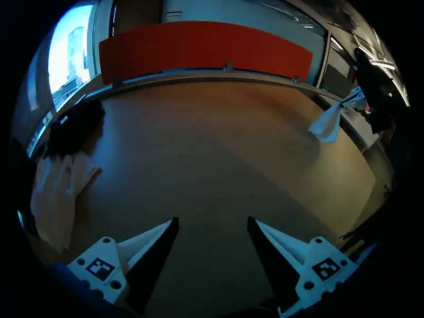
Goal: Fold towel
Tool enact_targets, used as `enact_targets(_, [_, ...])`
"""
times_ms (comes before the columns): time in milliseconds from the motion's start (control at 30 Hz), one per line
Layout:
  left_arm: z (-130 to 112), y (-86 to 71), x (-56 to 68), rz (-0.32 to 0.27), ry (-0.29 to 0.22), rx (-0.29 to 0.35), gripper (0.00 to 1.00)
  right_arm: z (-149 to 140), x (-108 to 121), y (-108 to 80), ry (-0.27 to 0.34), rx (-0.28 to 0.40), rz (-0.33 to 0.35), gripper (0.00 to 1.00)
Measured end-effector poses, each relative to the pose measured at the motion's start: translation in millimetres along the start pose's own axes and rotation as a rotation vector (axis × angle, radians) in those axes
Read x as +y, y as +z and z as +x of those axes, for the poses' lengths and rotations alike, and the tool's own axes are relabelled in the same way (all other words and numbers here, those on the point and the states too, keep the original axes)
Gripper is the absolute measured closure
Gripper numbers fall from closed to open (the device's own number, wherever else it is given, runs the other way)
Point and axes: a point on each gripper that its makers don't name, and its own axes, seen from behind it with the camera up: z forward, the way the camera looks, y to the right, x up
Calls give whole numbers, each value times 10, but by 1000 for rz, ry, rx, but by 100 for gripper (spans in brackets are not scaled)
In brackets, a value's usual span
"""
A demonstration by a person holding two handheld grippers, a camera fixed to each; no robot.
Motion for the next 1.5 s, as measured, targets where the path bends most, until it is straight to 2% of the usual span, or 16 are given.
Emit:
enact_targets(400, [-67,-5,40,-4,23,-12,4,-898,-89,27,101,-90,-18,97])
enact_targets(700, [-116,-41,39,6,26,-17,5,-1367,-147,107,170,-162,-31,97])
enact_targets(1100, [-166,-72,7,22,23,-25,4,-1856,-306,292,253,-260,-34,97])
enact_targets(1500, [-127,-49,-23,28,28,-30,4,-2112,-392,409,316,-312,-45,95])
